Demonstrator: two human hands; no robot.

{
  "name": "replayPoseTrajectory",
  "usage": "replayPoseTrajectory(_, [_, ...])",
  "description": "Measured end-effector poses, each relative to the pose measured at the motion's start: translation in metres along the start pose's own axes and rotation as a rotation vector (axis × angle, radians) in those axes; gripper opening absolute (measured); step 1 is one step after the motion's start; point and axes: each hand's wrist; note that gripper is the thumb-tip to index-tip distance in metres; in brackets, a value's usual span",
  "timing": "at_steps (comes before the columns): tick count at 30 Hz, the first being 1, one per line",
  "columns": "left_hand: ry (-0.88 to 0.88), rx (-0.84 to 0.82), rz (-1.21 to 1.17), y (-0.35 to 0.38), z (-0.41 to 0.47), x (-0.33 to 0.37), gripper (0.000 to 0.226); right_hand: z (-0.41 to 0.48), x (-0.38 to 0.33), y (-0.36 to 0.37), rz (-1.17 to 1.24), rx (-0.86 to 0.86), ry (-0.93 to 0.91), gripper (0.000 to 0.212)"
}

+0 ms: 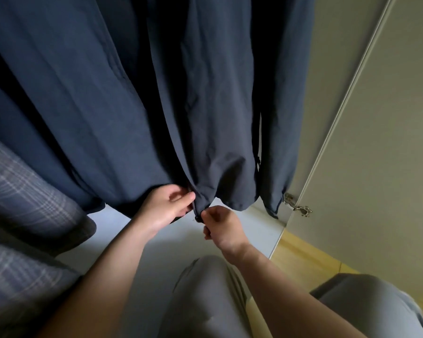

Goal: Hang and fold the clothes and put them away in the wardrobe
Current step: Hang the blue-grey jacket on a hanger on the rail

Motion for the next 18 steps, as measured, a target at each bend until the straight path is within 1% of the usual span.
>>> replayPoseTrajectory(2, [-0.165,-0.030,0.085,-0.008,0.003,-0.019,0.021,0.002,0.005,-0.002,-0.091,0.046,-0.037,0.013])
replayPoseTrajectory(4, [-0.363,-0.046,0.081,-0.013,0.003,-0.042,0.035,0.001,0.008,-0.003,-0.128,0.097,-0.061,0.009])
replayPoseTrajectory(6, [-0.495,-0.037,-0.048,-0.015,0.003,-0.064,0.046,-0.003,0.011,-0.003,-0.141,0.132,-0.080,0.006])
replayPoseTrajectory(7, [-0.527,-0.023,-0.144,-0.015,0.003,-0.071,0.047,-0.004,0.011,-0.002,-0.119,0.141,-0.079,0.006])
replayPoseTrajectory(8, [-0.536,-0.006,-0.238,-0.014,0.004,-0.076,0.044,-0.005,0.011,-0.001,-0.076,0.148,-0.068,0.007])
replayPoseTrajectory(10, [-0.486,0.026,-0.425,-0.012,0.007,-0.080,0.035,-0.006,0.011,0.000,0.042,0.155,-0.021,0.009])
replayPoseTrajectory(11, [-0.441,0.022,-0.498,-0.010,0.009,-0.080,0.034,-0.006,0.010,0.001,0.099,0.158,0.004,0.009])
replayPoseTrajectory(13, [-0.365,-0.040,-0.634,-0.004,0.011,-0.075,0.037,-0.006,0.010,0.000,0.187,0.161,0.027,0.009])
replayPoseTrajectory(16, [-0.349,-0.125,-0.940,0.010,0.015,-0.068,0.031,-0.006,0.011,-0.003,0.209,0.172,0.025,0.011])
replayPoseTrajectory(18, [-0.333,-0.136,-1.055,0.021,0.018,-0.063,0.026,-0.004,0.009,-0.006,0.208,0.211,0.049,0.014])
Point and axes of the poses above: each hand's wrist, its own z-axis towards the middle knuckle, its own y-axis out of the palm, x = y × z, and after that the axes turned 14 degrees about -y, right-handed
